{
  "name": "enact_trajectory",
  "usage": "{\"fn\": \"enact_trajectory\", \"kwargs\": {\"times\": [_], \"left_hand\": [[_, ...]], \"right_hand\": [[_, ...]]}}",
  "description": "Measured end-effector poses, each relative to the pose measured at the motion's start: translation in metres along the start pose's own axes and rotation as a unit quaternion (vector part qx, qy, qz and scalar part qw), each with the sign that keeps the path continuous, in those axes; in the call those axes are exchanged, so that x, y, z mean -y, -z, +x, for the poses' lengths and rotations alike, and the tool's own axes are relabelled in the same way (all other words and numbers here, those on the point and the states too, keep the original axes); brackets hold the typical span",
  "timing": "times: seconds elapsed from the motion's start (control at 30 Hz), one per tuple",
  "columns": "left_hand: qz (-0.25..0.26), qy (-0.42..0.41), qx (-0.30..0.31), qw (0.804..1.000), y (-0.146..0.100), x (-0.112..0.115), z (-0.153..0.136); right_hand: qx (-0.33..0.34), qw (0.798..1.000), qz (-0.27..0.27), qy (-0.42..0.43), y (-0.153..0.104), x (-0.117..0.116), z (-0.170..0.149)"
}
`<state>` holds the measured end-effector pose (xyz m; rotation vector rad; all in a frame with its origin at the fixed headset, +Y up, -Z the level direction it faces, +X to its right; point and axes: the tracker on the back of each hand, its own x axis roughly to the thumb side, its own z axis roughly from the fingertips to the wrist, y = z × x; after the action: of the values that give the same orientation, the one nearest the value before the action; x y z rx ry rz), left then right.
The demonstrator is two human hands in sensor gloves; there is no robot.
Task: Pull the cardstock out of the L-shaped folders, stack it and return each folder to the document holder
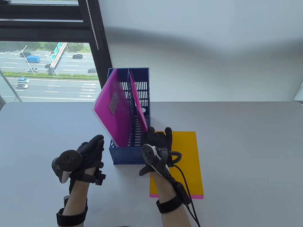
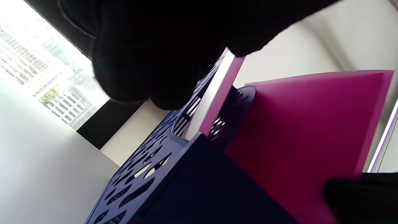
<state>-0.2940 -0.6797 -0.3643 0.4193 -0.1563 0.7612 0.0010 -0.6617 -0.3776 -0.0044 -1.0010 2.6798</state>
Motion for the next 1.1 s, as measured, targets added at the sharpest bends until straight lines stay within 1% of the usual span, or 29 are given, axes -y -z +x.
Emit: {"fn": "enact_trajectory", "kwargs": {"times": [0.1, 0.23, 0.3, 0.43, 0.53, 0.6, 0.7, 0.83, 0.9, 0.93, 1.1], "left_hand": [[0.005, 0.0, 0.002, 1.0, 0.0, -0.001, 0.001], [0.018, -0.001, 0.009, 1.0, -0.001, -0.006, 0.004], [0.032, -0.002, 0.018, 0.999, -0.002, -0.01, 0.008], [0.067, 0.002, 0.043, 0.997, -0.004, -0.021, 0.02], [0.083, 0.003, 0.064, 0.994, -0.006, -0.025, 0.03], [0.091, 0.009, 0.089, 0.992, -0.008, -0.028, 0.04], [0.096, 0.017, 0.121, 0.988, -0.011, -0.027, 0.056], [0.069, 0.042, 0.16, 0.984, -0.014, -0.016, 0.077], [0.053, 0.051, 0.173, 0.982, -0.015, -0.007, 0.085], [0.034, 0.056, 0.181, 0.981, -0.016, 0.001, 0.09], [-0.007, 0.079, 0.193, 0.978, -0.02, 0.024, 0.1]], "right_hand": [[-0.005, 0.999, -0.022, 0.026, -0.004, 0.007, -0.005], [-0.005, 0.998, -0.051, 0.035, -0.004, 0.019, -0.007], [-0.004, 0.997, -0.065, 0.047, -0.003, 0.027, -0.008], [-0.004, 0.992, -0.1, 0.077, -0.002, 0.05, -0.008], [-0.001, 0.989, -0.121, 0.089, -0.002, 0.063, -0.006], [0.001, 0.986, -0.134, 0.099, -0.003, 0.072, -0.004], [0.004, 0.983, -0.149, 0.111, -0.004, 0.083, -0.001], [0.001, 0.979, -0.155, 0.131, -0.004, 0.092, 0.003], [-0.001, 0.978, -0.151, 0.144, -0.005, 0.094, 0.005], [-0.001, 0.978, -0.147, 0.149, -0.005, 0.095, 0.007], [-0.003, 0.975, -0.129, 0.179, -0.006, 0.096, 0.014]]}}
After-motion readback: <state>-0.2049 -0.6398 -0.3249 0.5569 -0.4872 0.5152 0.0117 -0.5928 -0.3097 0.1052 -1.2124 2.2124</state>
